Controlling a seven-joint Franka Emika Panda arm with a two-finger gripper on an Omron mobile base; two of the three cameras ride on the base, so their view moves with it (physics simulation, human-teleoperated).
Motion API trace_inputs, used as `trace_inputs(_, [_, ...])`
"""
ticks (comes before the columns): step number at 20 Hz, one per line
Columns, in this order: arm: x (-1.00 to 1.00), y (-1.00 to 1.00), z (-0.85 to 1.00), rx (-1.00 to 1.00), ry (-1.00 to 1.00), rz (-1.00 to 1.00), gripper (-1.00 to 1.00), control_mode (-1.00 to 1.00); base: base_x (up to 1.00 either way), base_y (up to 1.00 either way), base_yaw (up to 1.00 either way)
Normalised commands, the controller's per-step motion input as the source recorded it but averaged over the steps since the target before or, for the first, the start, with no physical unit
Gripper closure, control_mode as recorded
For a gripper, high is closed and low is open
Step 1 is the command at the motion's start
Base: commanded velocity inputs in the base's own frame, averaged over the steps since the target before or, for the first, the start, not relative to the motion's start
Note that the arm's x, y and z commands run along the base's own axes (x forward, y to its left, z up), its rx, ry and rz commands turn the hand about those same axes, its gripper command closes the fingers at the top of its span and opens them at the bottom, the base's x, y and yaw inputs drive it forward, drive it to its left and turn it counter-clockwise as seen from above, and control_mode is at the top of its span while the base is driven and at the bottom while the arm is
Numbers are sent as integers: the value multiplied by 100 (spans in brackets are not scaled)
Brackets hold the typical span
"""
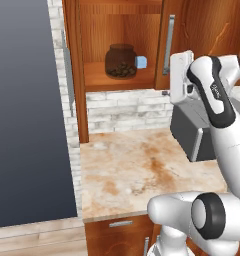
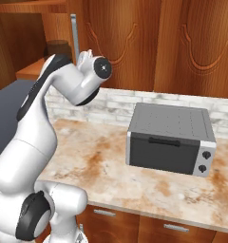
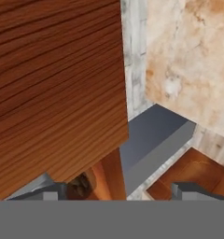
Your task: Pick the jar and candle from the dining table and place them in the open cabinet. Close the cabinet after placing the objects.
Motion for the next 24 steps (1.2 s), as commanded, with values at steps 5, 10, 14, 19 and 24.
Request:
trace_inputs(5, [65,0,-28,3,0,-3,-100,-100,0,0,0])
trace_inputs(10, [39,10,-27,1,2,-1,-100,-100,0,0,0])
trace_inputs(14, [5,26,-5,2,2,0,-100,-100,0,0,0])
trace_inputs(19, [-12,31,0,0,4,0,-100,-100,0,0,0])
trace_inputs(24, [-30,29,0,0,1,0,-100,-100,0,0,0])
